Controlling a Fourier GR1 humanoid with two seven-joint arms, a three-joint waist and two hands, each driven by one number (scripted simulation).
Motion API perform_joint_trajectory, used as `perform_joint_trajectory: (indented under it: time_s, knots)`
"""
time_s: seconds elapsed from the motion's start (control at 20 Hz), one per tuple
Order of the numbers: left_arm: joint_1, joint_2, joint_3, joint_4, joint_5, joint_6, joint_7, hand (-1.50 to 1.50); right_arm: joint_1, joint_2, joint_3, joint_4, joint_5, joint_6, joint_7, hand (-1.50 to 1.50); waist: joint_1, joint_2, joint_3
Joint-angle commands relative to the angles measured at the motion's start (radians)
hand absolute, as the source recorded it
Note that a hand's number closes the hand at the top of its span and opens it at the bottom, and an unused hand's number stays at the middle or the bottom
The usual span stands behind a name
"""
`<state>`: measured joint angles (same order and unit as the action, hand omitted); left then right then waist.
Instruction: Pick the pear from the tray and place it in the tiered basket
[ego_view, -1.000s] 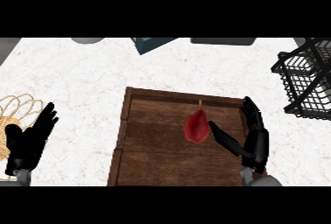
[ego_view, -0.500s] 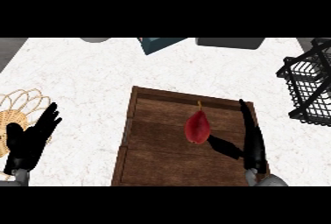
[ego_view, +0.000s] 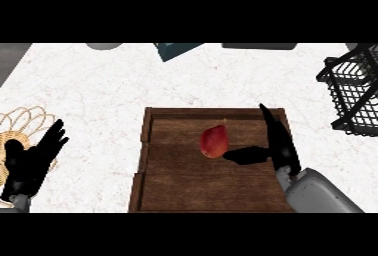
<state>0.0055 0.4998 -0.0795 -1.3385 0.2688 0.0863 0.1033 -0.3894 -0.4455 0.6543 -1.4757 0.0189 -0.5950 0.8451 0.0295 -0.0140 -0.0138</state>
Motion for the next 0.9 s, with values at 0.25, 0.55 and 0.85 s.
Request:
perform_joint_trajectory:
  time_s: [0.25,0.55,0.85]
  knots:
    - [0.015,-0.007,0.021,0.034,0.002,-0.011,-0.008,0.0,-0.258,0.007,0.043,-0.079,0.028,0.163,0.612,-1.5,-0.03,0.006,0.009]
    - [0.047,0.006,0.035,-0.004,-0.001,-0.018,0.0,0.0,-0.225,0.014,0.027,-0.092,0.039,0.14,0.641,-1.5,-0.033,0.006,0.012]
    - [0.043,0.007,0.044,-0.035,-0.017,0.0,0.03,0.0,-0.155,-0.032,0.004,-0.192,0.003,0.171,0.635,-1.5,-0.041,0.007,0.013]
